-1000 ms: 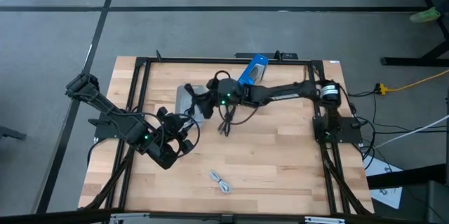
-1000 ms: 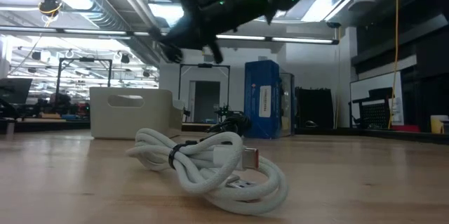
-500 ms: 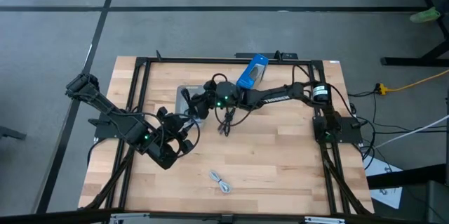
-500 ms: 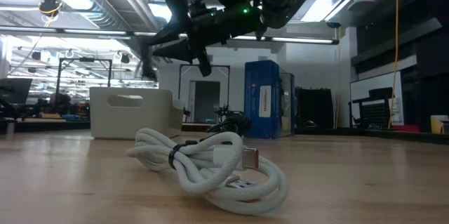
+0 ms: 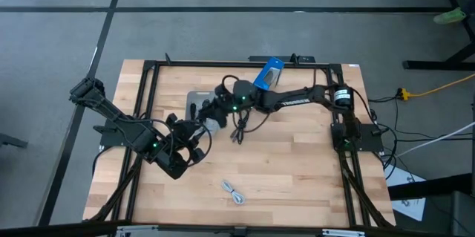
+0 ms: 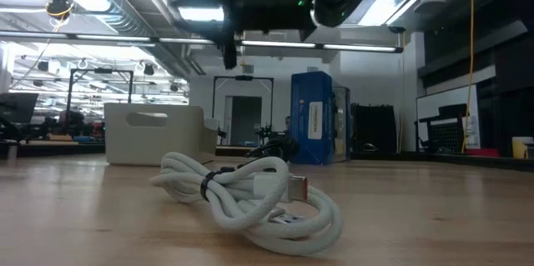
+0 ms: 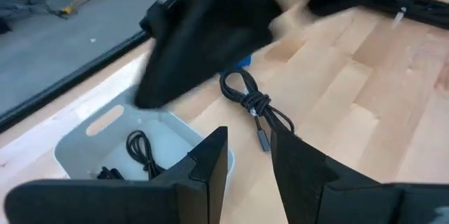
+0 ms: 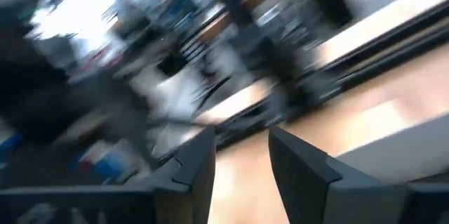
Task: Pick and place USB-C Cables
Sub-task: Put the white charger cable into the white bin
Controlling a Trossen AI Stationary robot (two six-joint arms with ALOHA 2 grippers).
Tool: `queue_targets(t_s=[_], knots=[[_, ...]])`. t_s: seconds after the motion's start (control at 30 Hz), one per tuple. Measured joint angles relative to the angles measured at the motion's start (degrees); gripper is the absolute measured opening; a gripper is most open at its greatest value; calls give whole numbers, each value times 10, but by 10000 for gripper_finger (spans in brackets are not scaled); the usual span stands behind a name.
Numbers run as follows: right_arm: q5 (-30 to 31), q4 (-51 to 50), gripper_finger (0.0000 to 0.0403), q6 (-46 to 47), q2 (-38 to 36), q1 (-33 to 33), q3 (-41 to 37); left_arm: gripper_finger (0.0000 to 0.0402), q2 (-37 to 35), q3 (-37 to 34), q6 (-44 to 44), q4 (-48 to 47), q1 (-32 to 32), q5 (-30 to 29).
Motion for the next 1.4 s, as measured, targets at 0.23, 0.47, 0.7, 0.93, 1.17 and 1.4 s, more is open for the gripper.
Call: queue_targets(t_s=[0.23, 0.47, 0.7, 0.93, 1.17, 1.4], knots=[[17, -271, 128, -91, -55, 32, 0, 103, 0, 0, 0, 3, -10, 9], [236, -603, 114, -70, -117, 106, 0, 103, 0, 0, 0, 15, -43, 0], [360, -888, 113, 87, -173, 248, 0, 103, 0, 0, 0, 16, -50, -13], [503, -1168, 110, 396, -217, 397, 0, 103, 0, 0, -9, 31, -40, -29], [698, -1179, 83, 605, -312, 515, -99, 103, 24, -1, -16, 39, -14, -29], [710, -1132, 70, 813, -415, 544, -297, 103, 69, -1, -2, 60, 25, -9]])
